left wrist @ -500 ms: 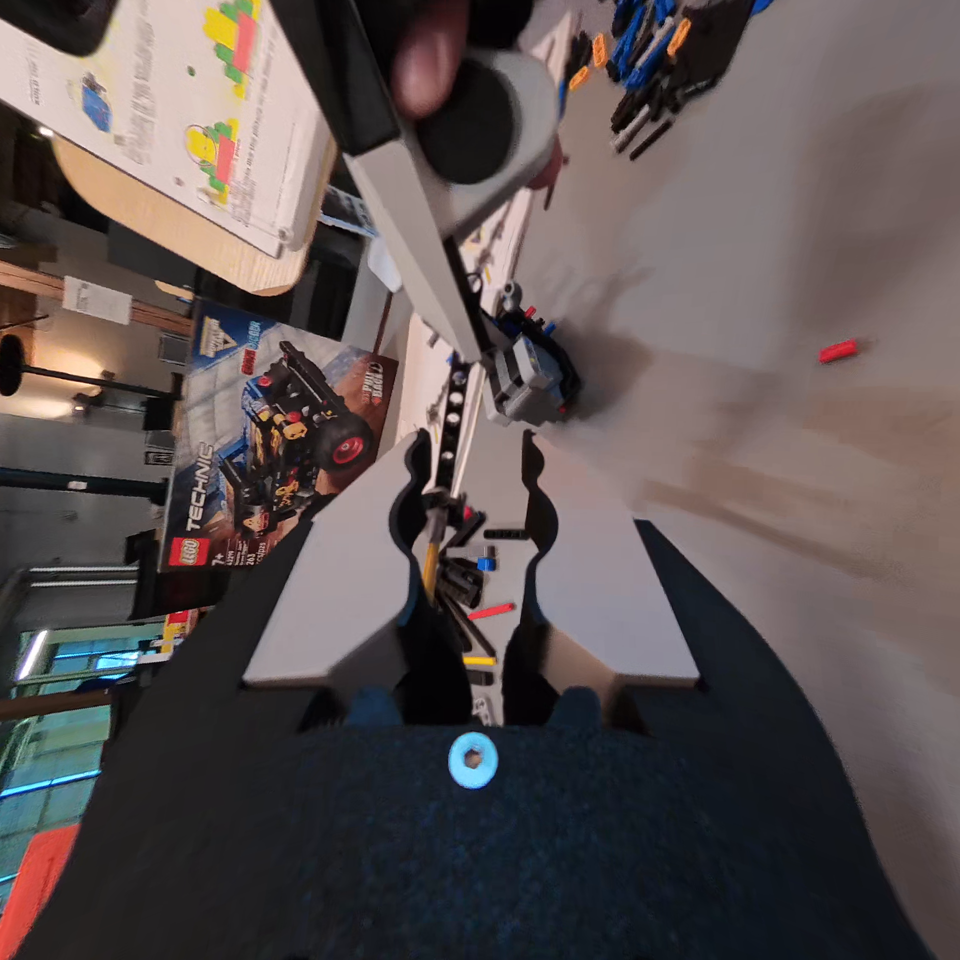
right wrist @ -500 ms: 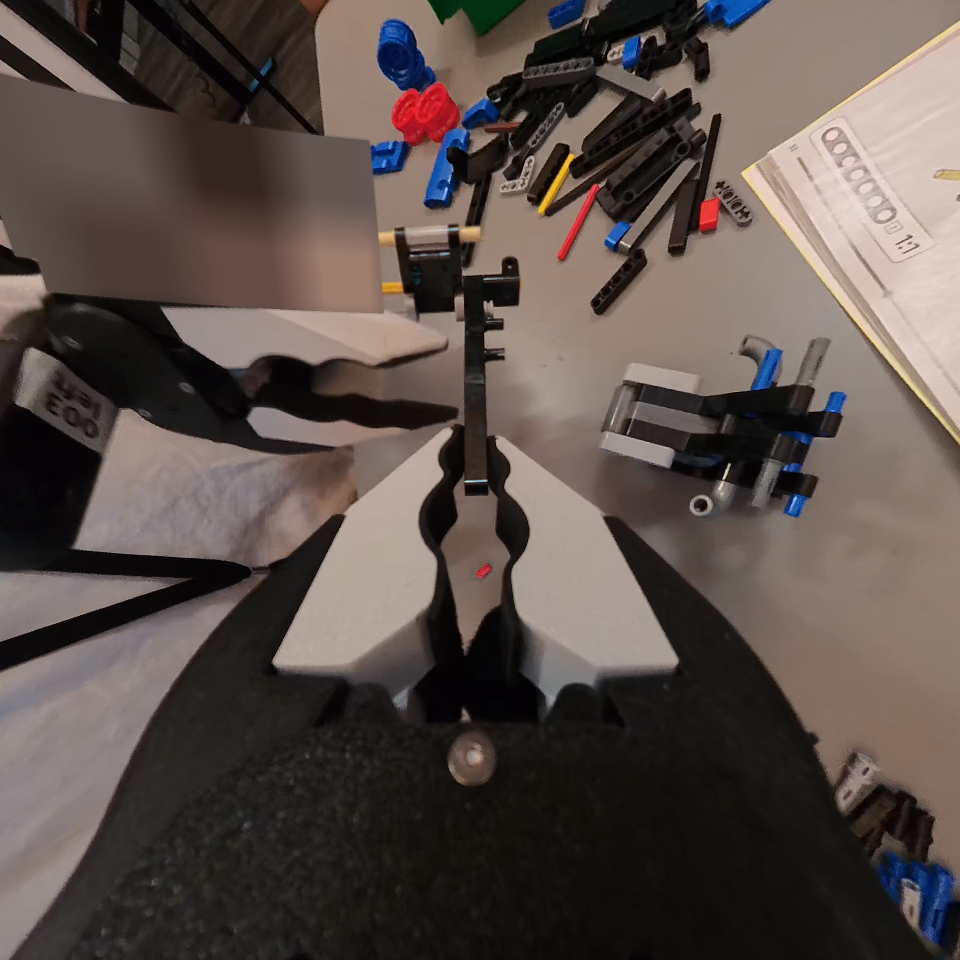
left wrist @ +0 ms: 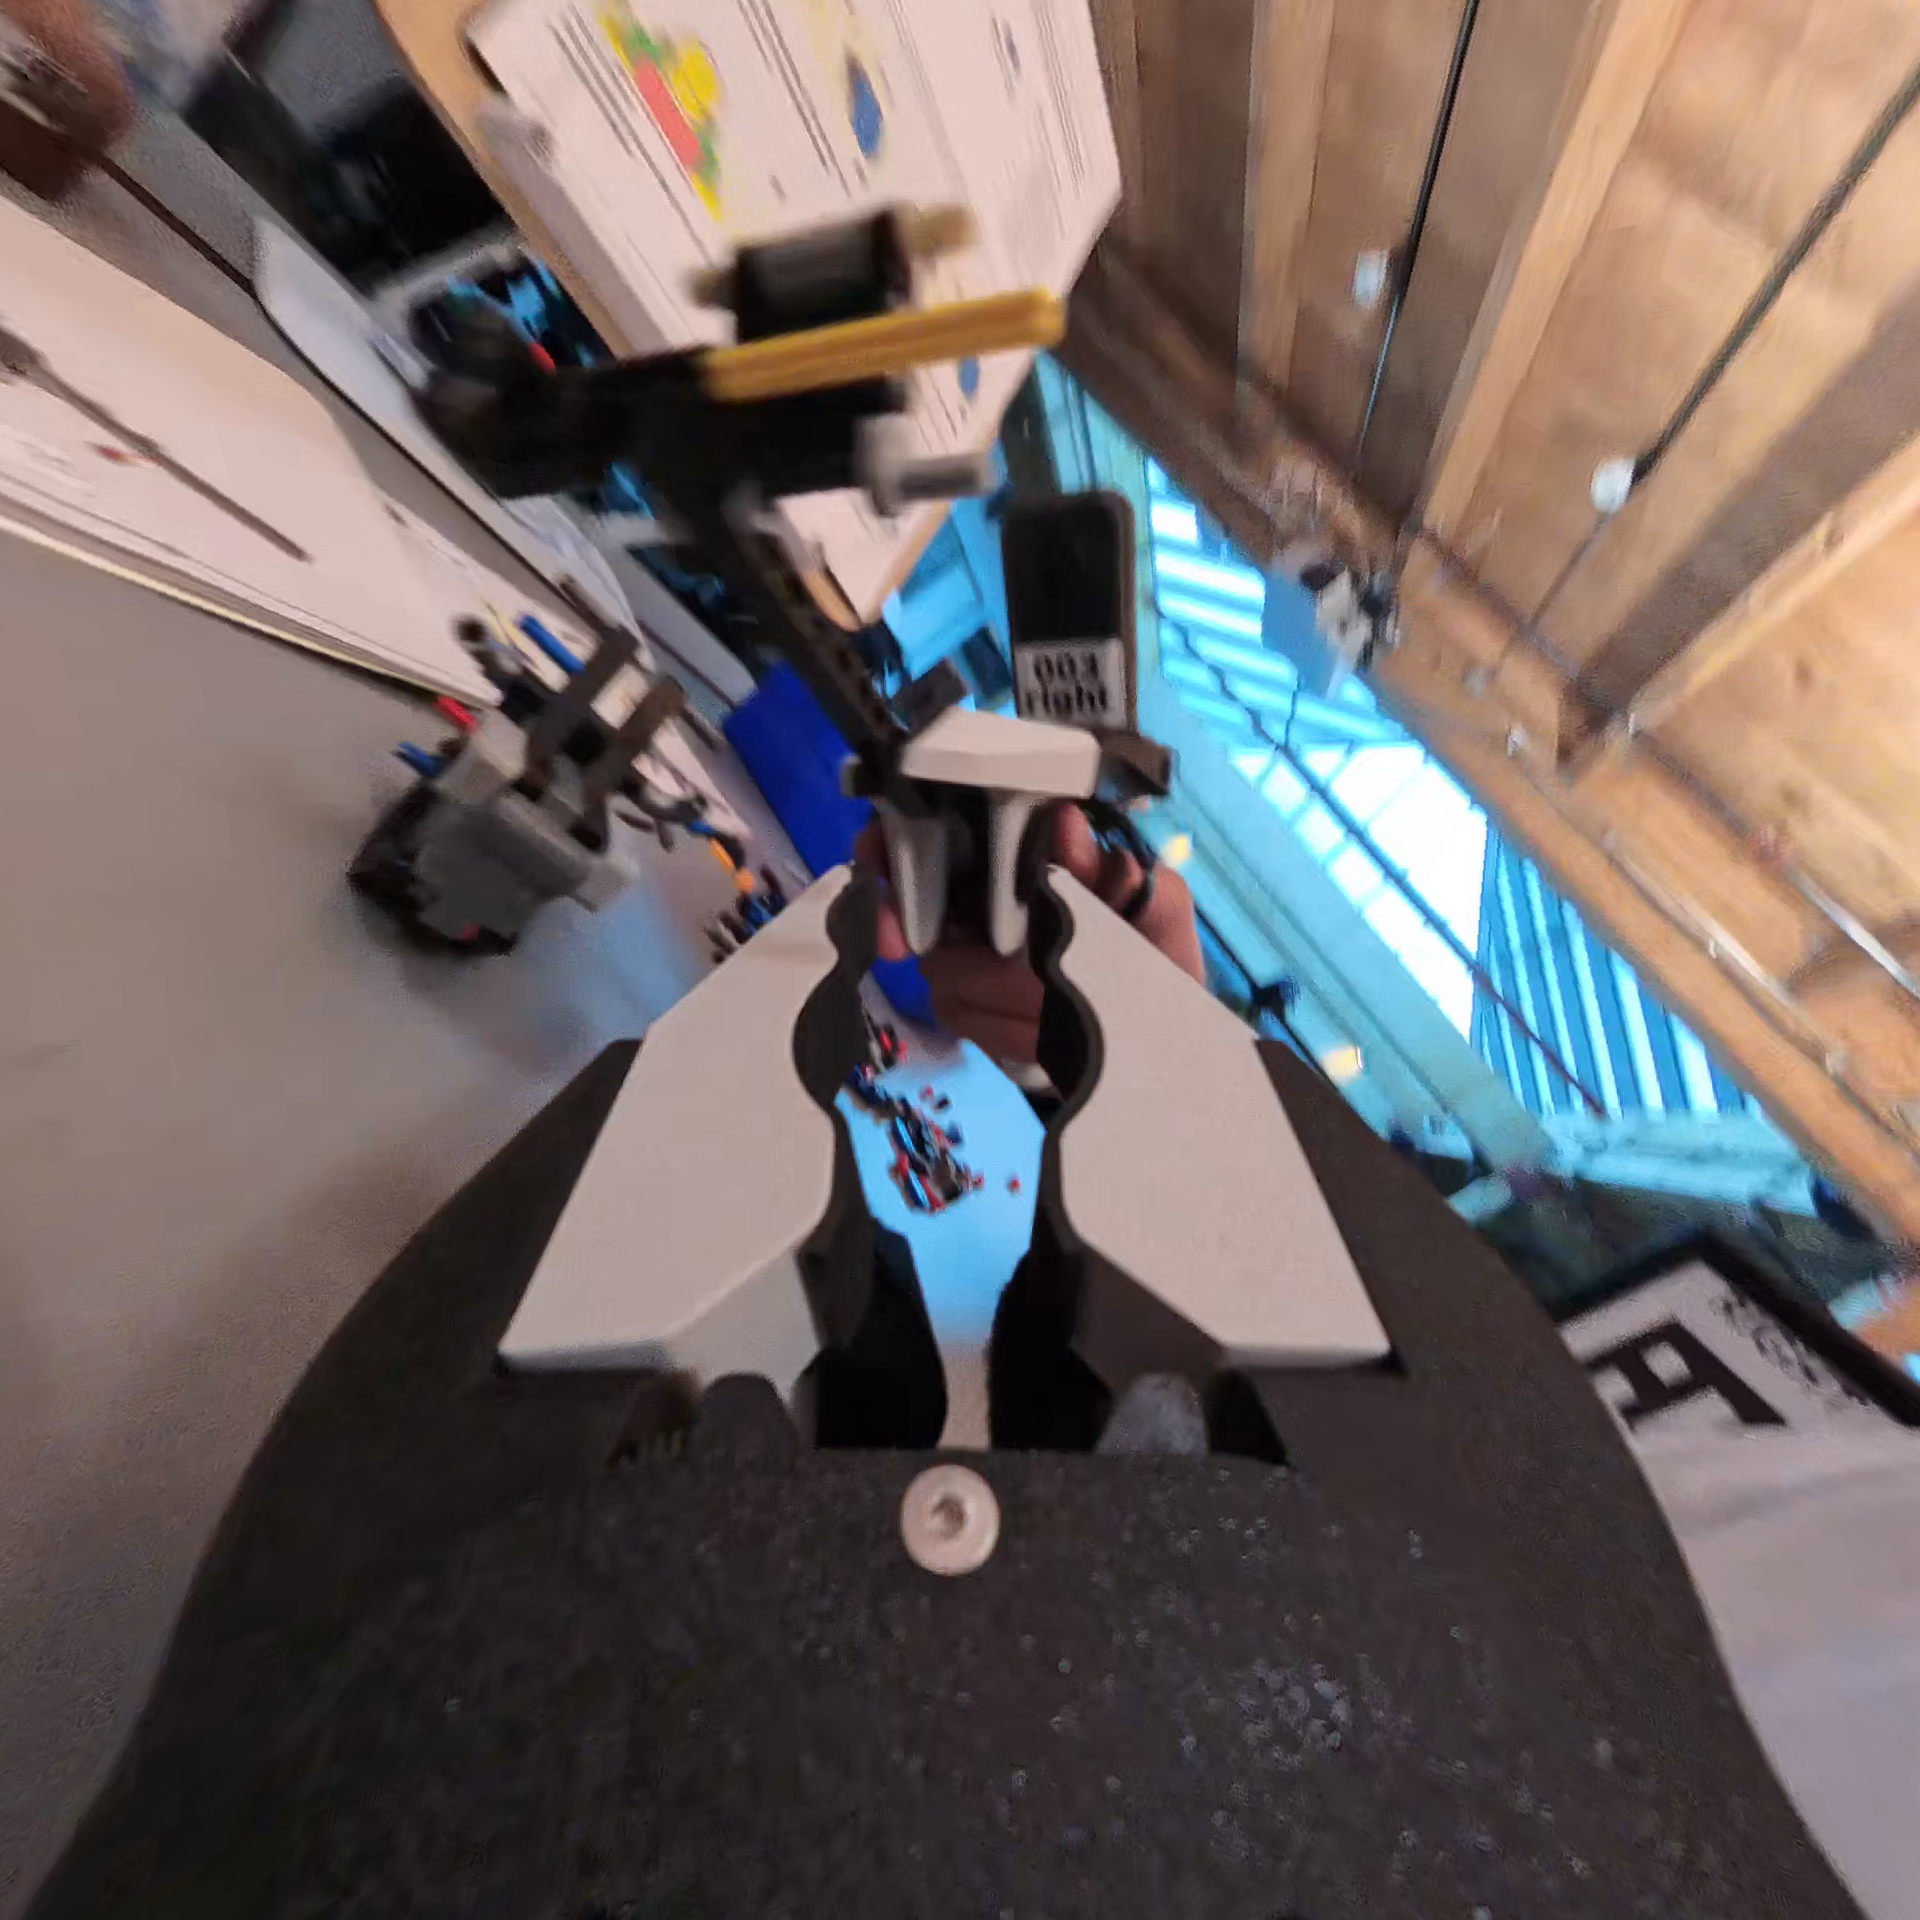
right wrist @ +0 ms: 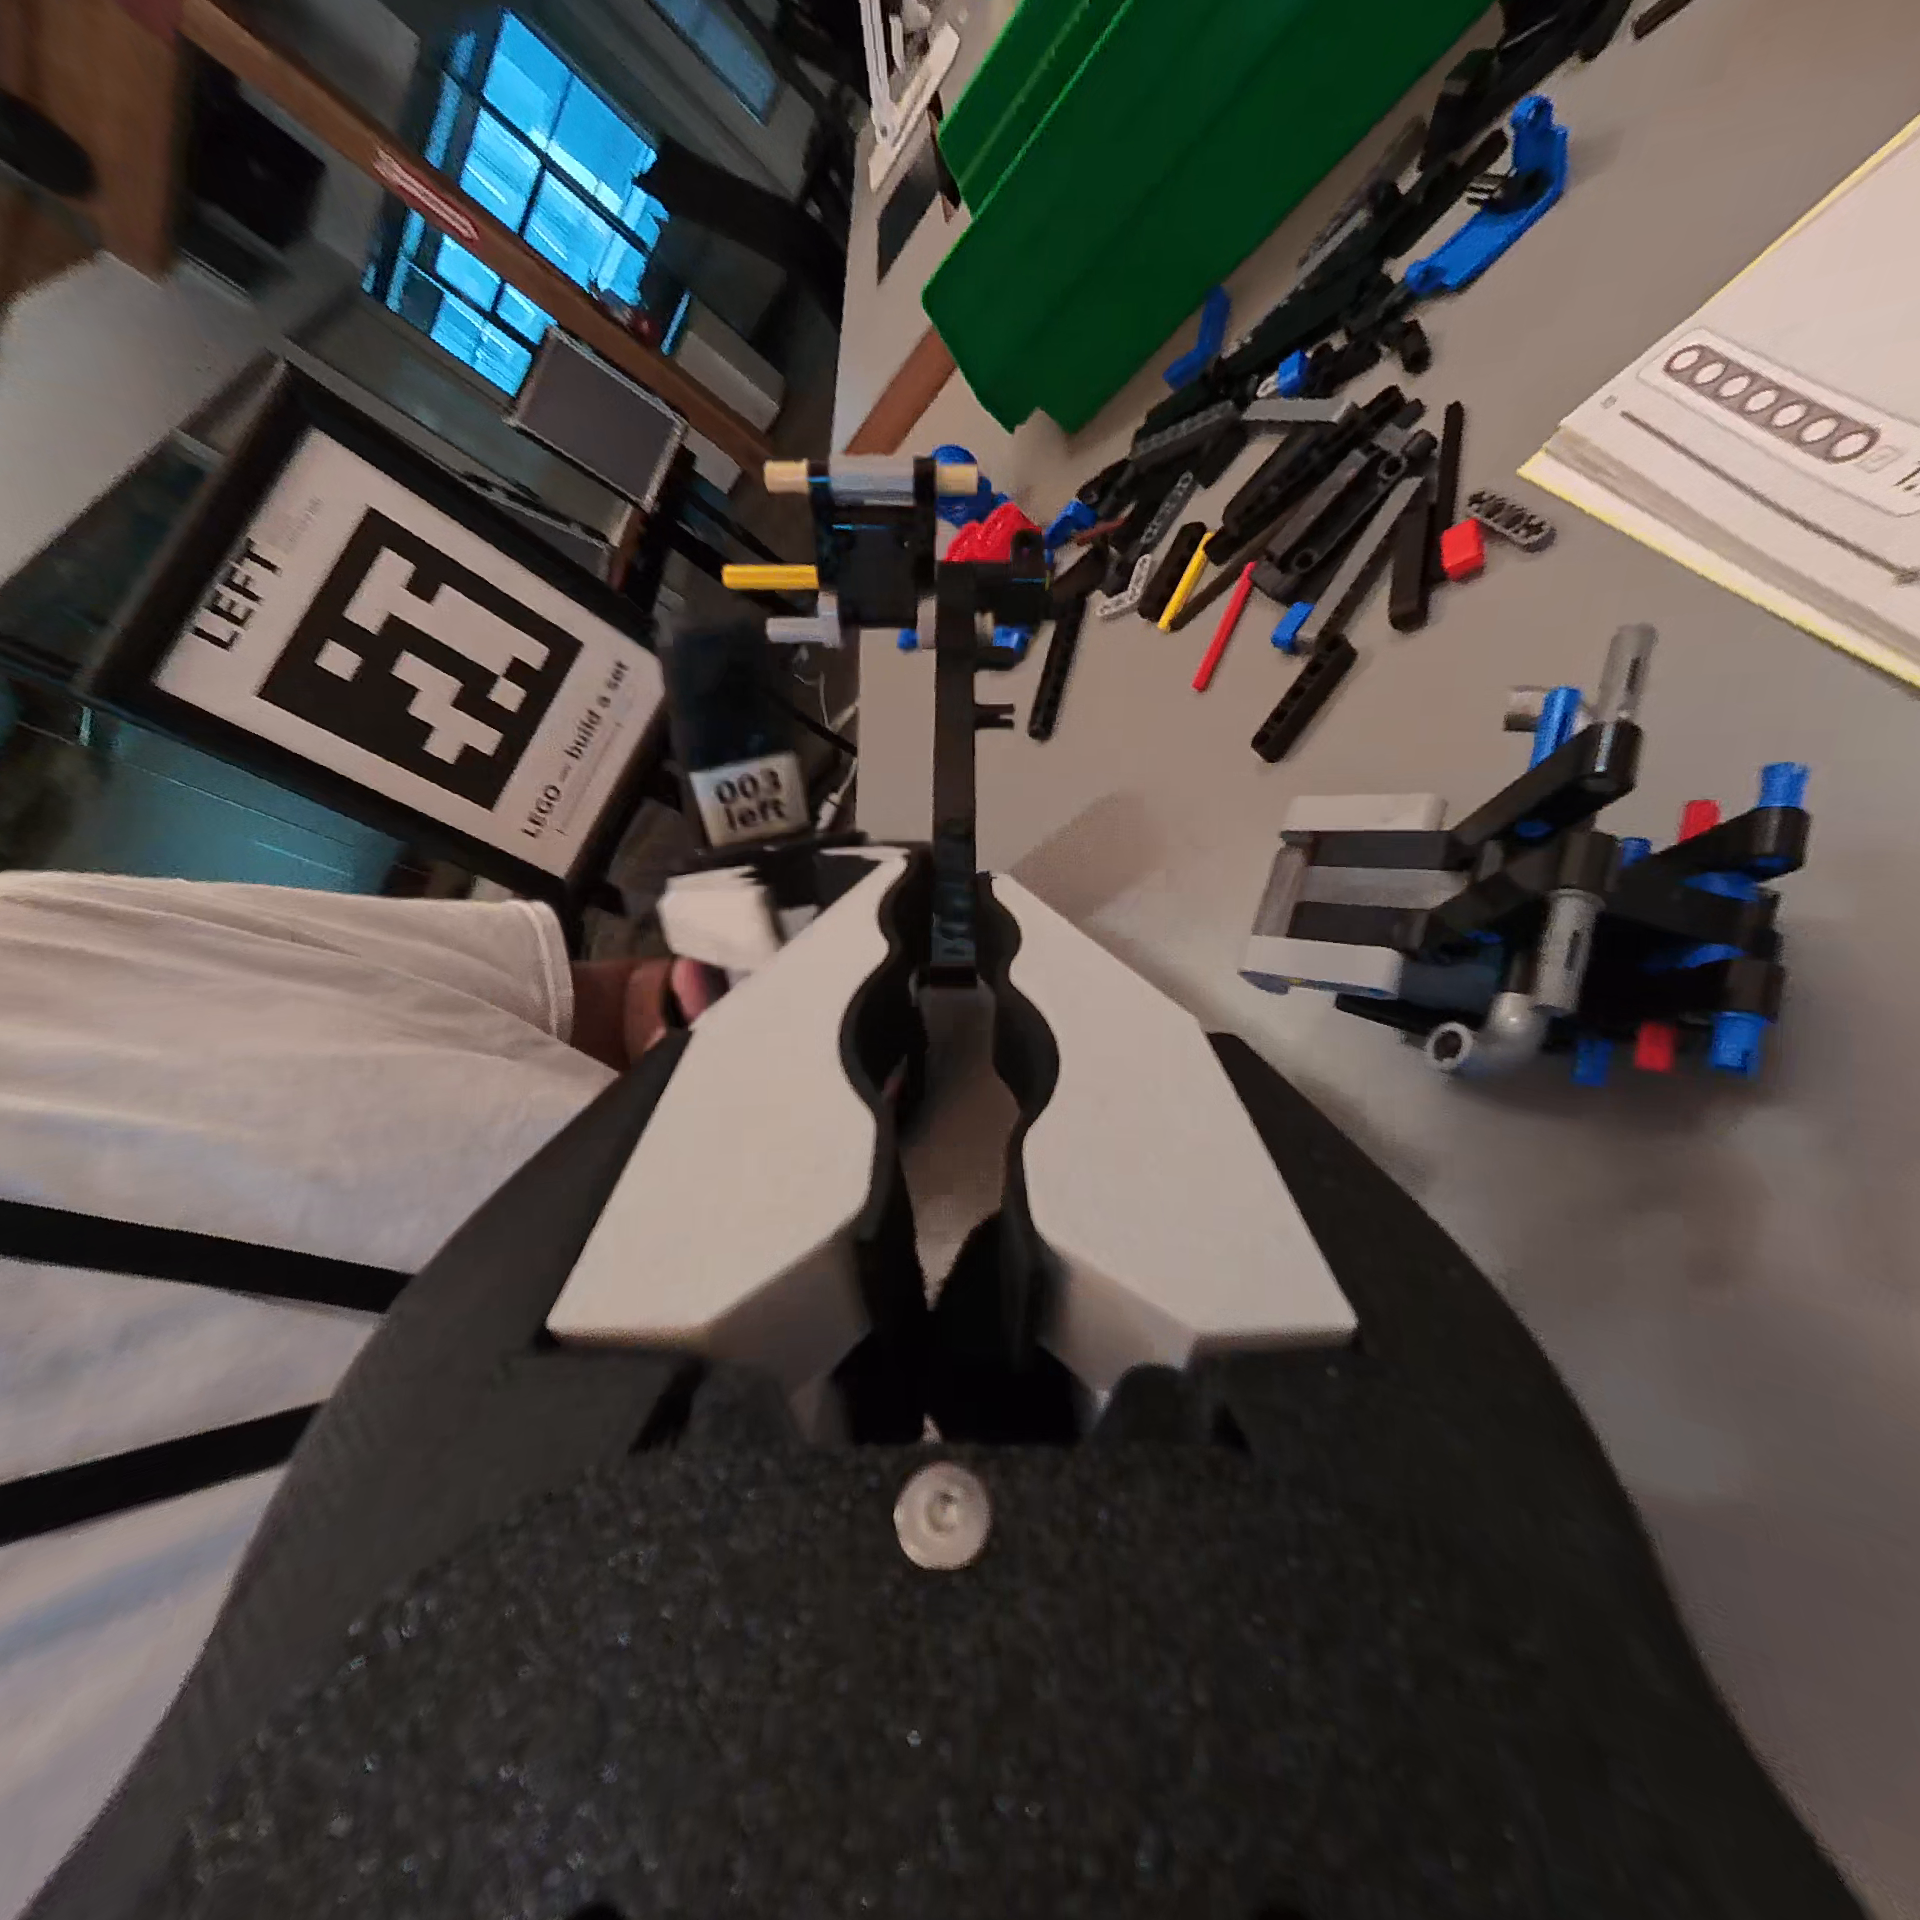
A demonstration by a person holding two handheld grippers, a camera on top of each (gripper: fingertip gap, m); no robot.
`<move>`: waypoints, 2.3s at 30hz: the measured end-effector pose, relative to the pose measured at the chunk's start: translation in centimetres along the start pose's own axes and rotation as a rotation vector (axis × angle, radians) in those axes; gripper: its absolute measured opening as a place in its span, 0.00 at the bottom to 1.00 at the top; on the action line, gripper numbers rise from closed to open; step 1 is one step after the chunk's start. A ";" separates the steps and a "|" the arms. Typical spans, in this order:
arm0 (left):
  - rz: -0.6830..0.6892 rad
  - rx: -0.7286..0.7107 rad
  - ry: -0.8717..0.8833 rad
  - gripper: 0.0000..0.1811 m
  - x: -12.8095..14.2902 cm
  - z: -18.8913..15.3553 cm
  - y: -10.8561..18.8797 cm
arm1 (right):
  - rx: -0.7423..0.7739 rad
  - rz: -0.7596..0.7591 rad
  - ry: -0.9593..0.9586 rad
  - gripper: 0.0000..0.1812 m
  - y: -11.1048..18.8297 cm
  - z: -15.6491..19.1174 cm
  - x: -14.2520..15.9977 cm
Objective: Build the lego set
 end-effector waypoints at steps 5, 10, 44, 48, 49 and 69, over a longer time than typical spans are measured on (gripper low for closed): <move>-0.328 -0.088 0.084 0.17 -0.7 1.0 0.1 | -0.027 -0.066 -0.089 0.03 -0.4 0.5 -0.2; -0.357 0.010 0.200 0.19 -0.7 1.3 -1.4 | -0.052 -0.075 -0.108 0.04 -1.3 1.1 -0.1; 0.275 -0.070 0.544 0.03 -1.5 2.8 4.2 | 0.267 -0.069 0.773 0.26 -2.7 2.5 1.2; 0.329 -0.069 0.579 0.03 -0.7 2.6 4.8 | 0.248 0.001 0.630 0.24 -2.4 2.7 1.8; 0.351 -0.083 0.556 0.03 -0.7 2.6 4.9 | 0.246 0.013 0.585 0.23 -1.8 3.0 2.3; 0.423 -0.172 0.403 0.03 -1.3 4.2 4.6 | 0.724 0.239 0.407 0.10 -1.8 3.9 13.4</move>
Point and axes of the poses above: each gripper's, where its closed fingertips meet, y back along the fingers, x out of its underside, z = x × y across the jaws, the point moved 9 cm from there along y, back along the fingers, and after that the axes turned 2 degrees about y, right-handed, at the moved point
